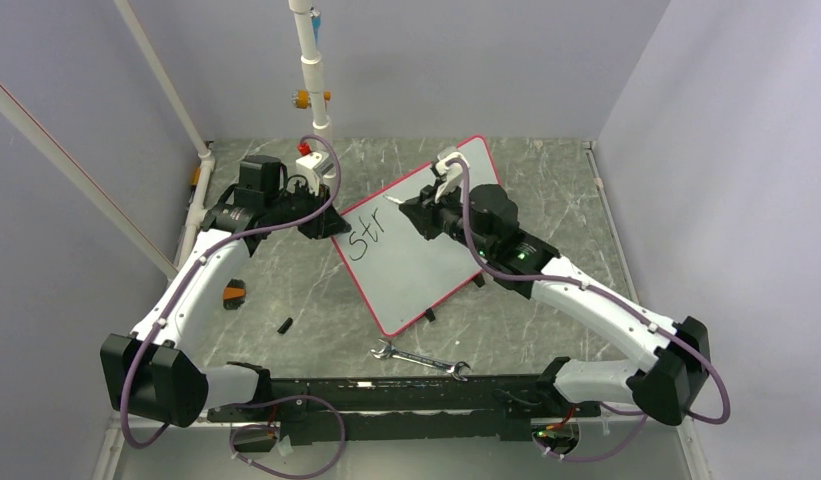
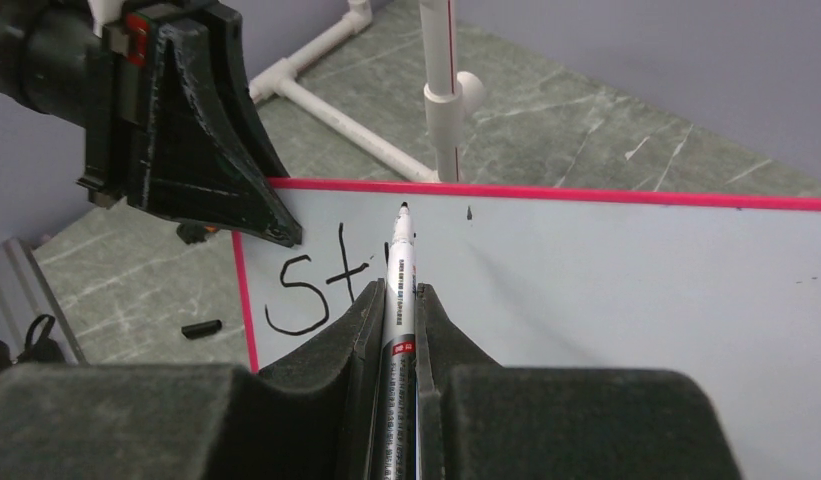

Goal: Write a sentence on the whiteboard

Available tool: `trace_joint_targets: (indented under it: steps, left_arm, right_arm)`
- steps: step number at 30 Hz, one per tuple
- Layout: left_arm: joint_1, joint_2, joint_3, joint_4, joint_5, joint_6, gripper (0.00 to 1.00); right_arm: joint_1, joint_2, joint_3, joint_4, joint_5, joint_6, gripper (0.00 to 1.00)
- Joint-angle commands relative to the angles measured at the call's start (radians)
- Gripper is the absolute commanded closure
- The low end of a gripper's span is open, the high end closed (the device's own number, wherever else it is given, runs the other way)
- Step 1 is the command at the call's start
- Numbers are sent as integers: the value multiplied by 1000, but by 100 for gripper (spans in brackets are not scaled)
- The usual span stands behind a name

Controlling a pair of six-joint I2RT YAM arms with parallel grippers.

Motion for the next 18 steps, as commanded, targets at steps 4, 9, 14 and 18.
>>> trace_joint_targets:
  steps: [4, 9, 14, 18]
  left_arm:
    - [5, -18, 0, 20, -131, 104, 100]
    - [6, -18, 1, 18, -129, 104, 100]
    - [4, -17, 0, 19, -129, 103, 100]
    - [4, -17, -1, 18, -129, 103, 100]
  right_arm:
    - [-4, -81, -70, 32, 55, 9, 100]
    - [-5, -114, -108, 12, 68, 8, 100]
    - [-5, -137, -139, 4, 72, 17, 100]
    - [-4, -139, -148, 1, 66, 21, 100]
